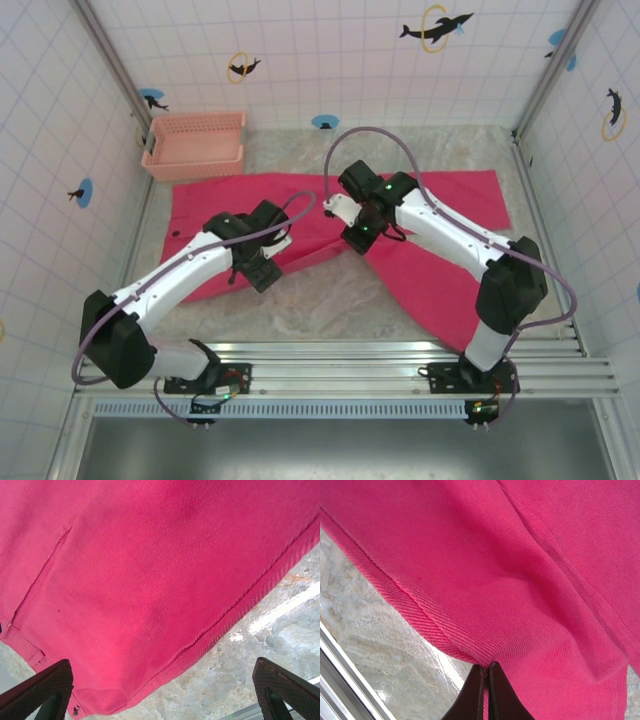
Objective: Roll up the long pants
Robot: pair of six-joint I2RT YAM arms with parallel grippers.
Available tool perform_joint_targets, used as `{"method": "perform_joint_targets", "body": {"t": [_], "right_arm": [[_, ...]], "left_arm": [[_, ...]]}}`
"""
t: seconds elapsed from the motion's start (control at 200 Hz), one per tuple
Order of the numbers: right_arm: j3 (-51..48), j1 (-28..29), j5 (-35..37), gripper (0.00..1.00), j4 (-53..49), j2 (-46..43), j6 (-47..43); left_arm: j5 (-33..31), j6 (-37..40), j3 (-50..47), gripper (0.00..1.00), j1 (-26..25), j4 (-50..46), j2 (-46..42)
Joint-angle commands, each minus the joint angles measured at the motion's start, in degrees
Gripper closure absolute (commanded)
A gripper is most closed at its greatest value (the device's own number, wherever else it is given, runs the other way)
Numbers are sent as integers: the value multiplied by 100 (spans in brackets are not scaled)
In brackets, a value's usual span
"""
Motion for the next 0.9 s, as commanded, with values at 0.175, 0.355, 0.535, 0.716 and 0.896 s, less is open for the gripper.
{"method": "perform_joint_targets", "body": {"t": [0.175,0.355,0.535,0.716,0.896], "right_arm": [[256,-348,-367,100,21,-82,148],[206,-464,-474,100,11,-101,143],[239,-607,-272,100,-222,-11,-28],[615,-932,-121,100,-221,341,-3],[1407,-1249,-40,100,-294,1001,-104]], "left_arm": [[51,-127,-14,36,-9,-69,905],[-421,-187,73,100,12,-174,1220],[-1008,-113,808,100,353,-763,972],[-1583,510,2271,100,985,-1070,1359],[-1913,1627,3018,100,1299,-541,2213]]}}
